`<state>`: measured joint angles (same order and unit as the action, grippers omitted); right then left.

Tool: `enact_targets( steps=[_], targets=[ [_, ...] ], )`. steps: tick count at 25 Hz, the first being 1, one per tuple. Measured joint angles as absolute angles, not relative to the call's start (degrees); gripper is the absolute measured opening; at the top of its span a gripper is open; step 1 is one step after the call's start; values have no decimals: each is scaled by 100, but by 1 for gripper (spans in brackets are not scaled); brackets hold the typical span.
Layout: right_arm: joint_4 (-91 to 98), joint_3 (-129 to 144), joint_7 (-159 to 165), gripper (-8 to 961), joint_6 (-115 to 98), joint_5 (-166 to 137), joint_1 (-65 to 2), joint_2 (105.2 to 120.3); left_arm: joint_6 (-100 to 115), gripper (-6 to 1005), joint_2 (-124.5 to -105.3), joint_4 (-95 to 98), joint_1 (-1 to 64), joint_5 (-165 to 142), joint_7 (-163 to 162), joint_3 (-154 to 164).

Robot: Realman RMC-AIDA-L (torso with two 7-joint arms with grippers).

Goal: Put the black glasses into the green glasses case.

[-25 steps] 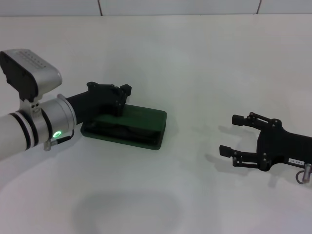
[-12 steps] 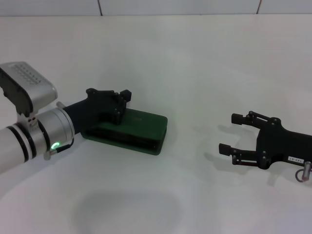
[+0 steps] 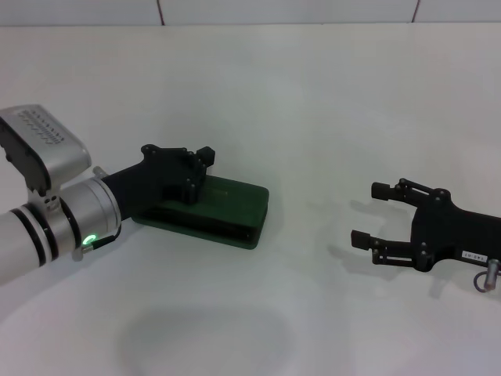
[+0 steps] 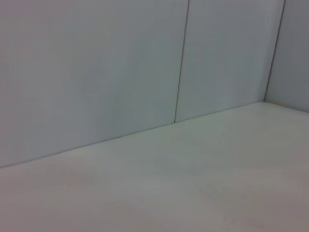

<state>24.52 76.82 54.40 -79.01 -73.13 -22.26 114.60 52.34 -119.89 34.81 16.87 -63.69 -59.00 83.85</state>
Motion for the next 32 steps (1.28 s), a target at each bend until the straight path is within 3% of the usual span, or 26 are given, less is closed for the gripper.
enact_targets(
  steps=[17, 18, 21, 23, 32],
  targets=[
    [2452, 7681, 5441, 873, -7928, -7284, -2233, 11454, 5642, 64, -11938, 3535, 1730, -6520, -6468, 8188],
    [2452, 7681, 5441, 873, -7928, -7283, -2233, 11453, 5814, 64, -11771, 3934, 1900, -7169, -7830, 8201],
    [2452, 7681, 5477, 873, -7929, -7291, -2242, 11448, 5907, 65, -11673, 4065, 2069, -7639, -8628, 8193],
    [2451, 7684, 5505, 872, -7930, -7307, -2263, 11433, 6353, 65, -11415, 4117, 2585, -8432, -10195, 8030],
    [2452, 7681, 5511, 872, -7975, -7312, -2270, 11368, 7629, 67, -11301, 4240, 2693, -8622, -9957, 7013]
  ],
)
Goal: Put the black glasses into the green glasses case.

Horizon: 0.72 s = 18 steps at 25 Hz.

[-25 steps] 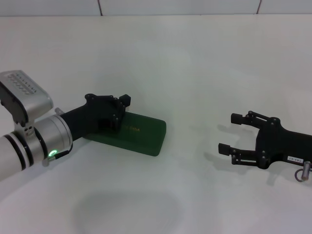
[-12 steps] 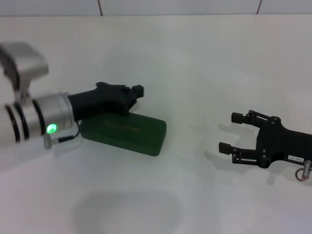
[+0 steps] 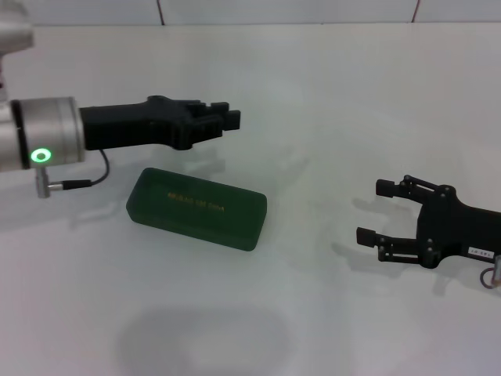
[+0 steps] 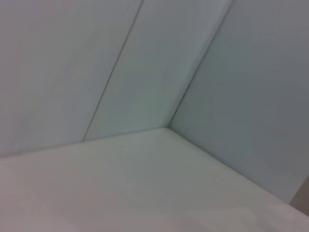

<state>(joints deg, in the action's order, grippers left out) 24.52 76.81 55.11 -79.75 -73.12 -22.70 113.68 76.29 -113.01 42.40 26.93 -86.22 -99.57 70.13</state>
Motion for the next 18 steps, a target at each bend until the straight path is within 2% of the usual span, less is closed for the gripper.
enact_targets(
  steps=[2, 4, 10, 15, 18],
  targets=[
    [2452, 7681, 5511, 872, -7987, -7312, -2272, 11340, 7782, 67, -11304, 4254, 2604, -8643, -9577, 6849],
    [2466, 7679, 5511, 872, -8038, -7310, -2285, 11305, 7948, 299, -11299, 4261, 2505, -8649, -9201, 6744],
    [2665, 7656, 5437, 872, -8449, -7293, -2248, 11135, 8666, 532, -11248, 4731, 1795, -8764, -8180, 6487],
    [2740, 7653, 4929, 872, -9139, -7316, -2150, 11041, 8860, 777, -11302, 5287, 1010, -9002, -7877, 6461],
    [2742, 7663, 4691, 872, -9484, -7415, -2070, 11037, 8892, 804, -11332, 5396, 645, -9092, -7821, 6456]
  ],
)
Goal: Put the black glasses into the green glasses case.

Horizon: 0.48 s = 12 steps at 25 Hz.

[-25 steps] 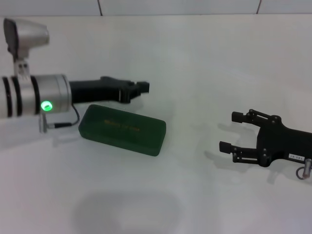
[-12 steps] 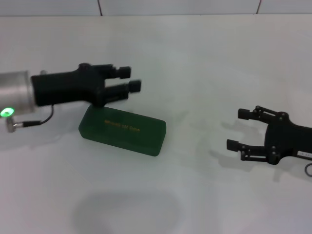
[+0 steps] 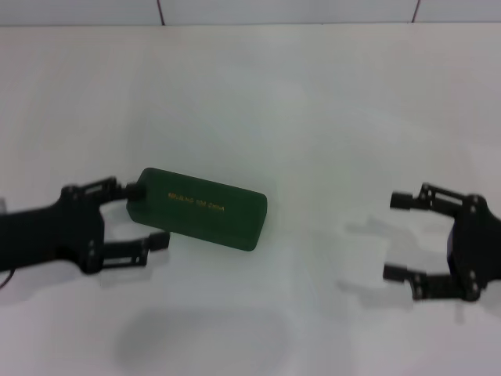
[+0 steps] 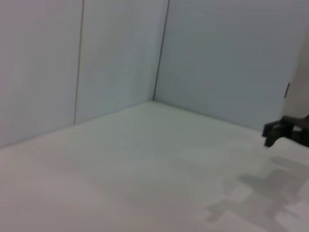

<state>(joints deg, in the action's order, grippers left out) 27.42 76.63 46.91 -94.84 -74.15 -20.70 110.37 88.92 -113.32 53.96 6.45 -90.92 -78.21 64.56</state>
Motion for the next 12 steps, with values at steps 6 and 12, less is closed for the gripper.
enact_targets(
  steps=[6, 12],
  targets=[
    [2709, 7655, 4563, 872, -9602, -7996, -1956, 11152, 9049, 858, -11481, 5363, 234, -9298, -7398, 6325],
    [2696, 7594, 4485, 872, -9484, -8115, -1886, 11230, 9215, 878, -11560, 5350, 27, -9393, -7224, 6304]
  ],
)
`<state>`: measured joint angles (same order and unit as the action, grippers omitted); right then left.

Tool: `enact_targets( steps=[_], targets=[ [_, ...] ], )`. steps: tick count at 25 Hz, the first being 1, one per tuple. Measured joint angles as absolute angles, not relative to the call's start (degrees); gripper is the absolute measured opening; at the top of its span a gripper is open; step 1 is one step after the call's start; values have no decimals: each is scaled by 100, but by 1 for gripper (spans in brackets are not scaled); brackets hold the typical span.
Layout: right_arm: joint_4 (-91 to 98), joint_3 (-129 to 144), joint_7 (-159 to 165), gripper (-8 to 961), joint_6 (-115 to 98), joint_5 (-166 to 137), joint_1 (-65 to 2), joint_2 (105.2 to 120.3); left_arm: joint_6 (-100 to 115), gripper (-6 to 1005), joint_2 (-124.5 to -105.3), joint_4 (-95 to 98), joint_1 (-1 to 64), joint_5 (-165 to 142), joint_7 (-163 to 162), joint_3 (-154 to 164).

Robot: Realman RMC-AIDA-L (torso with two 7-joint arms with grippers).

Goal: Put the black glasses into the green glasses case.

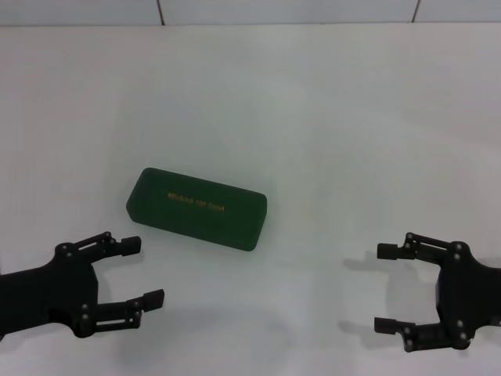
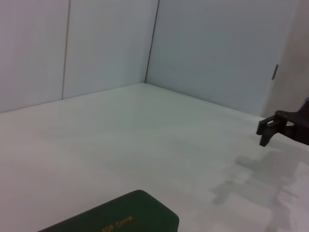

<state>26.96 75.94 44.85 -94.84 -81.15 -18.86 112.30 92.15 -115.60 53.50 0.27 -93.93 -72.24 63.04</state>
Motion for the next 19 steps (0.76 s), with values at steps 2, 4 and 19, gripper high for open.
enact_targets(
  steps=[2, 4, 19],
  targets=[
    [2685, 7593, 4485, 872, -9429, -8116, -1908, 11231, 9231, 878, -11552, 5321, 33, -9402, -7217, 6303],
    [2684, 7593, 4491, 872, -9380, -8118, -1916, 11232, 9237, 878, -11524, 5277, 49, -9403, -7213, 6301],
    [2743, 7231, 4508, 872, -9195, -8127, -1944, 11311, 9386, 878, -11479, 5243, 160, -9414, -7208, 6276]
  ],
)
